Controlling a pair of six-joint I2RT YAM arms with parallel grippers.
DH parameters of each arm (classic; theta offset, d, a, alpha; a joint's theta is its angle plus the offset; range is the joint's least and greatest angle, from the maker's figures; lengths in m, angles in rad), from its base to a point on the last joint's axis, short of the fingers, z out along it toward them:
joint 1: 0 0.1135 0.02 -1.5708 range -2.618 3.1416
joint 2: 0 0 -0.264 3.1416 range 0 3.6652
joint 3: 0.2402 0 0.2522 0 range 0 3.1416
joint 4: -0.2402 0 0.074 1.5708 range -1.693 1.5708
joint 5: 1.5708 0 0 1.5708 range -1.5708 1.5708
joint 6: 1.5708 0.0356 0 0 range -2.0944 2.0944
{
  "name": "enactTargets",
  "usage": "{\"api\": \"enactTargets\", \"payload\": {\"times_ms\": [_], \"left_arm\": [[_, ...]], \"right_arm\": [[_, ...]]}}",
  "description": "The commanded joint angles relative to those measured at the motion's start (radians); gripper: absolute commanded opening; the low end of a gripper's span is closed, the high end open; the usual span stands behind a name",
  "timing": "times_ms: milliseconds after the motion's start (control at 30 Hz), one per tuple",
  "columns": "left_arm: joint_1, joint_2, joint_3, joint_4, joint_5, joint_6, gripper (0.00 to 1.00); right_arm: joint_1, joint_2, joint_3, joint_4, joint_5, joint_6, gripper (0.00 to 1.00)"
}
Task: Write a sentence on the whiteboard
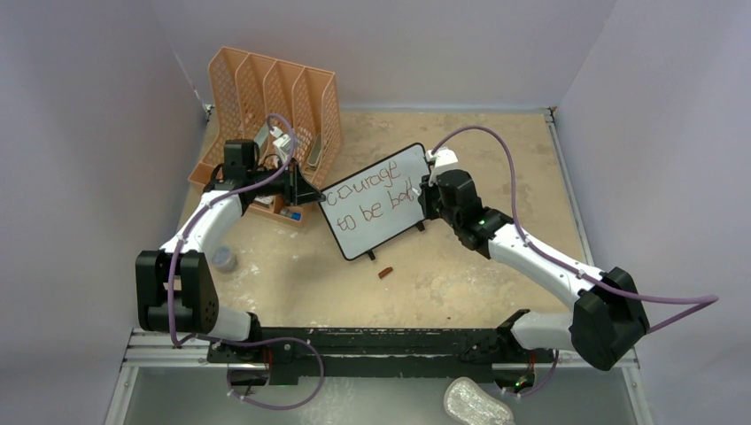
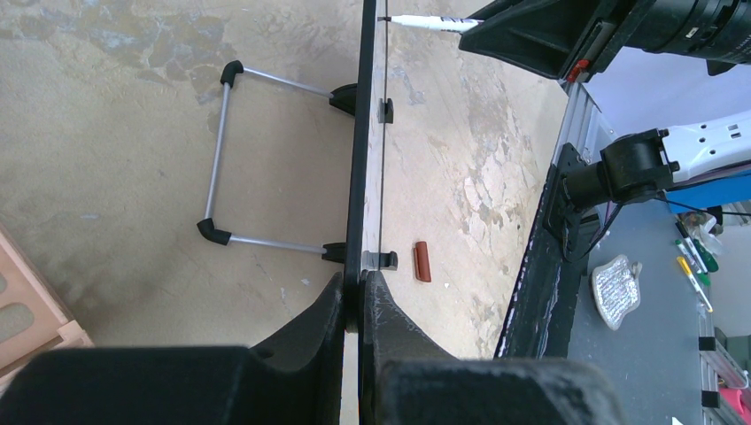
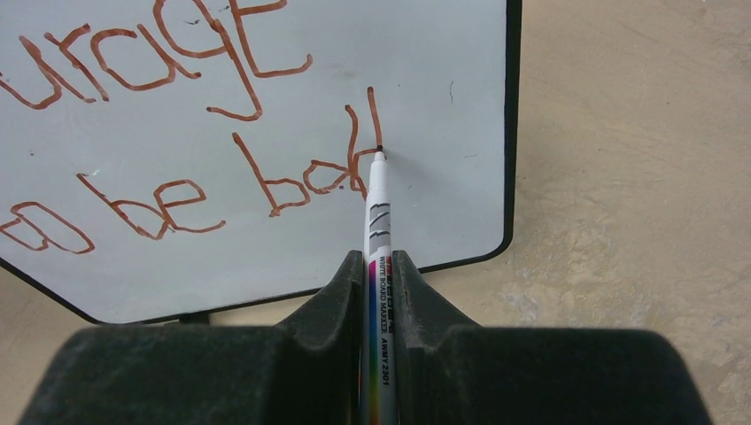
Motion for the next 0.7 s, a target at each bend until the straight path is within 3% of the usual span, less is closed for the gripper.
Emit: {"api": "enactTargets", "payload": {"times_ms": [0, 667], "left_arm": [[0.002, -0.024, -0.005, 0.014, -0.027, 0.011, 0.00], [0.002, -0.025, -0.006, 0.013, -0.030, 0.011, 0.00]], "right_arm": [[0.002, -0.022, -0.010, -0.014, -0.016, 0.025, 0.00], [0.002, -0.009, -0.012, -0.036, 0.004, 0.043, 0.00]]}}
